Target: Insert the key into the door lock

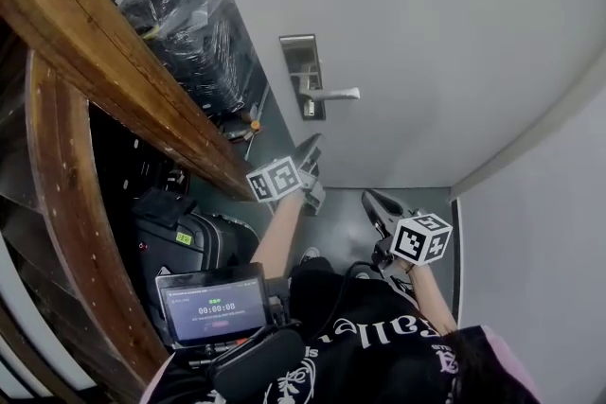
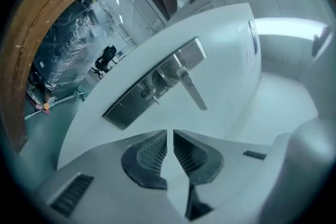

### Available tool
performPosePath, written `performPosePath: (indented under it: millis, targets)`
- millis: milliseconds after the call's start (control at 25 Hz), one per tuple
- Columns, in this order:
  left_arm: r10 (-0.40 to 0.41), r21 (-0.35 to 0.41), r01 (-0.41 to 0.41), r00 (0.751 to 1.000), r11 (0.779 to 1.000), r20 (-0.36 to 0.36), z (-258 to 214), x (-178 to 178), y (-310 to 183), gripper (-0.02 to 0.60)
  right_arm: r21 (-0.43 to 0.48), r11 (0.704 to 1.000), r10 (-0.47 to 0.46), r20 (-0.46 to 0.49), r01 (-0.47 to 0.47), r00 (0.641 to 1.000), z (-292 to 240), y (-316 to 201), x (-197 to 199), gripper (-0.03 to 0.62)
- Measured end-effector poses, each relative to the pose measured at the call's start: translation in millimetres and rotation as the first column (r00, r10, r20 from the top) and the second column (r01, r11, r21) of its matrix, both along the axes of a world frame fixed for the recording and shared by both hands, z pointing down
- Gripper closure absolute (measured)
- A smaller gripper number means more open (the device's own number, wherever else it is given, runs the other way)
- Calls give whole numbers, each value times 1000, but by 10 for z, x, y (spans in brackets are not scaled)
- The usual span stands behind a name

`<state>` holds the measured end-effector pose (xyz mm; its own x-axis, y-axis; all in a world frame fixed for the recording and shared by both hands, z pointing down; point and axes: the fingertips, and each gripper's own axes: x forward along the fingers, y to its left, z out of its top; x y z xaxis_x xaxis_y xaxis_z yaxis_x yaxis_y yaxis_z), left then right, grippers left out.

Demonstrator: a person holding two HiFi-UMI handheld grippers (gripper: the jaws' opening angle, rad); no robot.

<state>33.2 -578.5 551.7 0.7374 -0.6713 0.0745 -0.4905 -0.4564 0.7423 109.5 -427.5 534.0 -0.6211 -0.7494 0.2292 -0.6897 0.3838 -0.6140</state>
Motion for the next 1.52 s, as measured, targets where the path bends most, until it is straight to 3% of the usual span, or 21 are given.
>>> performPosePath:
  millis: [160,560,840,1080,1360,1520]
  targets:
    - [16,50,-23,991,999,130,85,-45,602,571,6,997,-78,-30,78,997,-6,171,-105,574]
    - [-31,104,15,987,994,155,-189,-147,2021,577,-48,980,-193,31,194,981,124,861,-391,574]
    - [-1,150,-31,977,988,211,-315,-452,2820,577,-58,972,-227,23,228,974,178,1315,-839,574]
    - [78,189,-103,988,976,134,-515,-814,3653,577,-43,985,-165,10,165,986,141,1950,-1376,574]
    - [213,177,-244,961,954,177,-351,-1363,4633,577,-73,997,-2,38,5,999,256,3070,-1873,574]
    - [248,167,-276,954,947,171,-266,-1485,5013,577,-104,994,36,28,-33,999,322,3561,-1960,575]
